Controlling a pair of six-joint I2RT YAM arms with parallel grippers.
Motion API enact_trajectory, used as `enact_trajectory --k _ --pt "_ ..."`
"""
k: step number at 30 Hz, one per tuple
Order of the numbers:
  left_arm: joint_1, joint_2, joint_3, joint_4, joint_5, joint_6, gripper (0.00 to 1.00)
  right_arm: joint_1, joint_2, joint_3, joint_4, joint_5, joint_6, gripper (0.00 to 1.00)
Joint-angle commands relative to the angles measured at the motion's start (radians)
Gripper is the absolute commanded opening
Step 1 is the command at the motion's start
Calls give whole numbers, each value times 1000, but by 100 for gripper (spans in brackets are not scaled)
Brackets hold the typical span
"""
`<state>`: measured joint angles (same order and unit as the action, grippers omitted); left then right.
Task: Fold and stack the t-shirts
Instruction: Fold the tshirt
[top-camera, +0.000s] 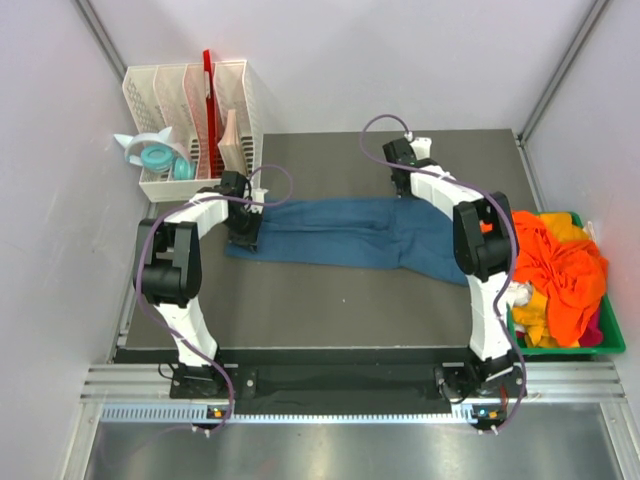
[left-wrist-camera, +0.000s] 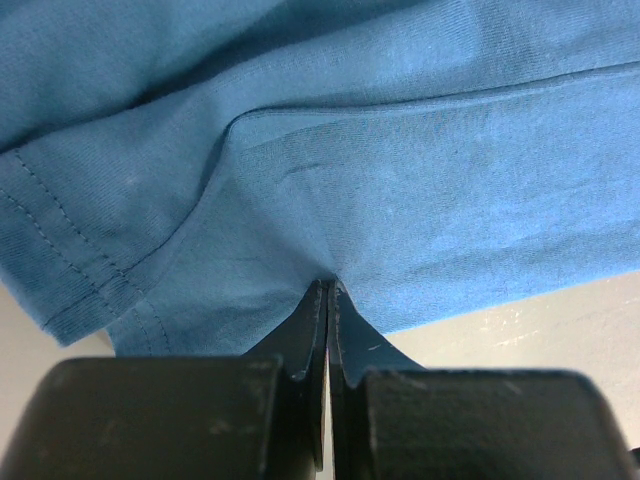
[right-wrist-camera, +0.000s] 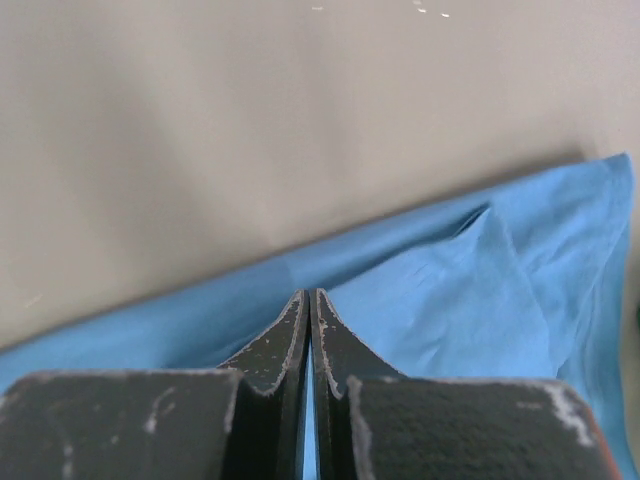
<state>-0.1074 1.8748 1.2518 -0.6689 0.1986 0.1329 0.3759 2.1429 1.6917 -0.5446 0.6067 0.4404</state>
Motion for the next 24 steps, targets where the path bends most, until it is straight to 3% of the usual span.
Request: enact_trajectory --k 1,8,11,13,18,24 --pt "3 11 -17 6 -37 1 0 -54 -32 15 58 -39 -45 0" --pt "51 -106 -11 78 36 -53 4 40 -395 -233 129 -88 -51 13" --pt "64 -147 3 124 55 -87 11 133 -475 -340 127 -100 -8 26" --pt "64 -148 11 150 29 -96 15 194 -479 -380 104 -114 53 33" --pt "66 -13 107 72 -97 -113 14 299 -443 -467 101 -119 145 33" --pt "95 41 93 95 -148 -107 13 307 -416 -537 124 -127 208 32"
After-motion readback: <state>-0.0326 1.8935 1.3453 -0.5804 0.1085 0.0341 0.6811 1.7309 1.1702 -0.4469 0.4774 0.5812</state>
